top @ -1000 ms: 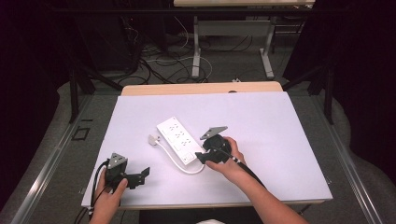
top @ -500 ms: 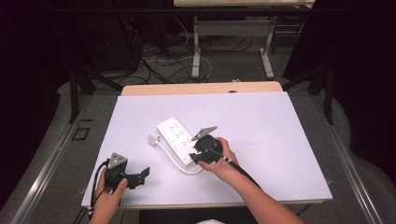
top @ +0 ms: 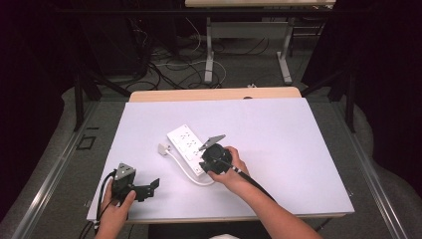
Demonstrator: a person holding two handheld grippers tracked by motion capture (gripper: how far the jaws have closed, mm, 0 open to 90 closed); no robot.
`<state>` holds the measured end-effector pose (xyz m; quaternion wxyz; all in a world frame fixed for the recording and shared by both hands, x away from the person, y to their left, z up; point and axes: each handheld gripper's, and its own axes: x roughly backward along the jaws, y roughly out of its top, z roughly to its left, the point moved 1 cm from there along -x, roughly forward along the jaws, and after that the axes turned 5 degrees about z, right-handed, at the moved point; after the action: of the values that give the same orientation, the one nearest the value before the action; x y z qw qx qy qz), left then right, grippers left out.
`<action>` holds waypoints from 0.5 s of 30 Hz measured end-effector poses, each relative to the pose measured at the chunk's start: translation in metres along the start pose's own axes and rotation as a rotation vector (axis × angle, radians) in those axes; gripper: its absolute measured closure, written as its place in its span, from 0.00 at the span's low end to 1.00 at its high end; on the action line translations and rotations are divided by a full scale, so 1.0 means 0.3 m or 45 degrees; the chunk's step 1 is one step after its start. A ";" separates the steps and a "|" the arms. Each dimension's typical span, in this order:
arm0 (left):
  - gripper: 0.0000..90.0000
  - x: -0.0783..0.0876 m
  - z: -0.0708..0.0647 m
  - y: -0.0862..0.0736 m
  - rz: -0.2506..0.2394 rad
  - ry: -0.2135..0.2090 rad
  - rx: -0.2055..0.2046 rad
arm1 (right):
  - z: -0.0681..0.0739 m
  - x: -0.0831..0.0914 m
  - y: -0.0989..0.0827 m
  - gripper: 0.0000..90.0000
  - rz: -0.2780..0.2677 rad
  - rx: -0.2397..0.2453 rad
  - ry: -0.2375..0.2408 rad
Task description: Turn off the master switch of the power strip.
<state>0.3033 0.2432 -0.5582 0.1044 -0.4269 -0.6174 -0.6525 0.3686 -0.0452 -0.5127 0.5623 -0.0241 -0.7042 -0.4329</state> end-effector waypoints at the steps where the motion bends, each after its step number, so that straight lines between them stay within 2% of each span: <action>1: 0.01 0.000 0.000 0.000 0.002 -0.001 0.001 | 0.002 -0.004 0.001 0.88 -0.012 0.003 -0.006; 2: 0.01 0.000 0.000 0.000 0.001 0.000 0.000 | 0.000 -0.003 0.002 0.90 0.003 0.018 0.001; 4: 0.01 0.000 0.000 0.000 0.000 -0.001 0.000 | 0.004 -0.008 0.004 0.93 0.010 0.010 0.004; 8: 0.01 0.001 0.000 0.000 0.001 0.000 -0.001 | 0.005 -0.019 0.008 1.00 0.006 0.022 0.011; 15: 0.01 0.001 0.001 0.000 0.000 -0.001 -0.001 | 0.007 -0.035 0.015 1.00 0.033 0.028 0.032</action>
<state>0.3032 0.2436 -0.5581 0.1041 -0.4271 -0.6170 -0.6527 0.3731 -0.0363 -0.5185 0.5768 -0.0218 -0.7014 -0.4181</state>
